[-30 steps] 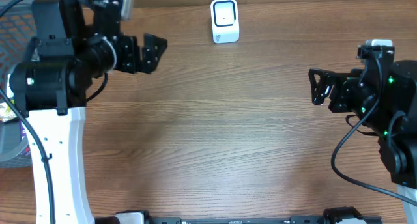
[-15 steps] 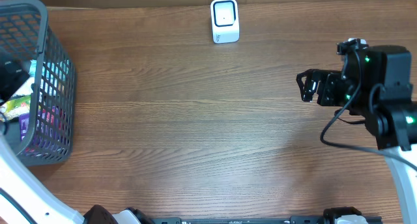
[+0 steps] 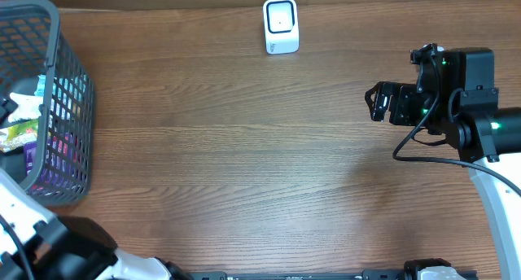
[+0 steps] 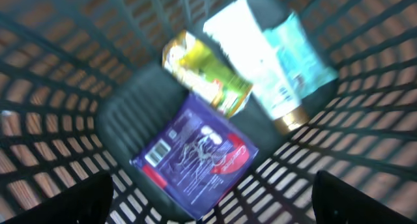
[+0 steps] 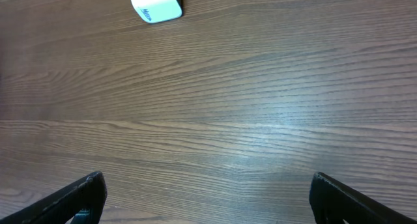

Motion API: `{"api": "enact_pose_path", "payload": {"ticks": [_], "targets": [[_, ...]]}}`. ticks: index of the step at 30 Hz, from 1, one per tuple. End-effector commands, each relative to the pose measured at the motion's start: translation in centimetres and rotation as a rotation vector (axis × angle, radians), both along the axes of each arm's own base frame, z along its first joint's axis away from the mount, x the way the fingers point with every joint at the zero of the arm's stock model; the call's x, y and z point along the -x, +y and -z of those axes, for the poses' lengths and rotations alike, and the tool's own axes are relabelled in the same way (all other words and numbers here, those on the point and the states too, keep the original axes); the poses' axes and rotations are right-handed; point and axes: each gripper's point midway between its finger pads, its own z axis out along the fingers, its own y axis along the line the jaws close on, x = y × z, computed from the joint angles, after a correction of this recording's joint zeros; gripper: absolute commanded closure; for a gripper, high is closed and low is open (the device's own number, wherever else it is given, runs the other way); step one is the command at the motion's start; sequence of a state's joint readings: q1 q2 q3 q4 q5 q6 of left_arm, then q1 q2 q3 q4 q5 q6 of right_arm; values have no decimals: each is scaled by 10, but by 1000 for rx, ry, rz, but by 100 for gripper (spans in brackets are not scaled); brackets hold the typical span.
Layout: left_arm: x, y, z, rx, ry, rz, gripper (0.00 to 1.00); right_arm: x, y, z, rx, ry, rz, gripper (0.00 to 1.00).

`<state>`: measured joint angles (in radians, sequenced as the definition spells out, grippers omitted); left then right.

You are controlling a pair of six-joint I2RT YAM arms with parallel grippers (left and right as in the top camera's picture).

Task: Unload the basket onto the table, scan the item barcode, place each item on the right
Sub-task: 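Reach the left gripper into the grey basket and grasp the purple pack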

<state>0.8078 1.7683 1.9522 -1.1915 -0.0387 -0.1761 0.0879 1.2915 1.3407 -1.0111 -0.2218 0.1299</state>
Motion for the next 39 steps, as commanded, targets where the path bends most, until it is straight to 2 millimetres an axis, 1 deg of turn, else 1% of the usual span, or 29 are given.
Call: {"api": "enact_pose_path", "payload": {"ticks": [1,3,6,7,11,15,18,25,32,33,34,37,38,39], "targets": [[11,11,34,67,98,-16,10,-2,3,-11,-4,-34,-16,0],[16,14,53,109,148,-9,10,-2,3,-11,-4,-35,-17,0],[19,19,72,140,171,-13,10,-2,3,-11,-4,-35,-16,0],[18,19,77,142,175,11,9,-2,3,-11,-4,-34,-17,0],[12,14,101,166,177,106,8,-1,3,-10,-3,-28,-16,0],[16,8,133,179,222,176,0,-1,3,-10,-1,-28,-14,0],[19,9,157,170,237,214,0,0,3,-9,-1,-23,-14,0],[18,10,195,136,229,238,0,2,3,-8,0,-11,-14,0],[25,1,237,105,254,321,0,5,2,-5,1,3,-14,0],[26,0,241,102,253,320,5,5,2,-6,1,2,-14,0],[27,-1,244,99,251,320,17,4,2,-6,1,0,-14,0],[27,-1,245,97,249,319,71,3,2,-7,0,-5,-14,0],[26,0,245,94,247,319,85,3,2,-7,0,-7,-14,0],[26,1,244,93,247,319,95,3,3,-7,-1,-8,-14,0]]}}
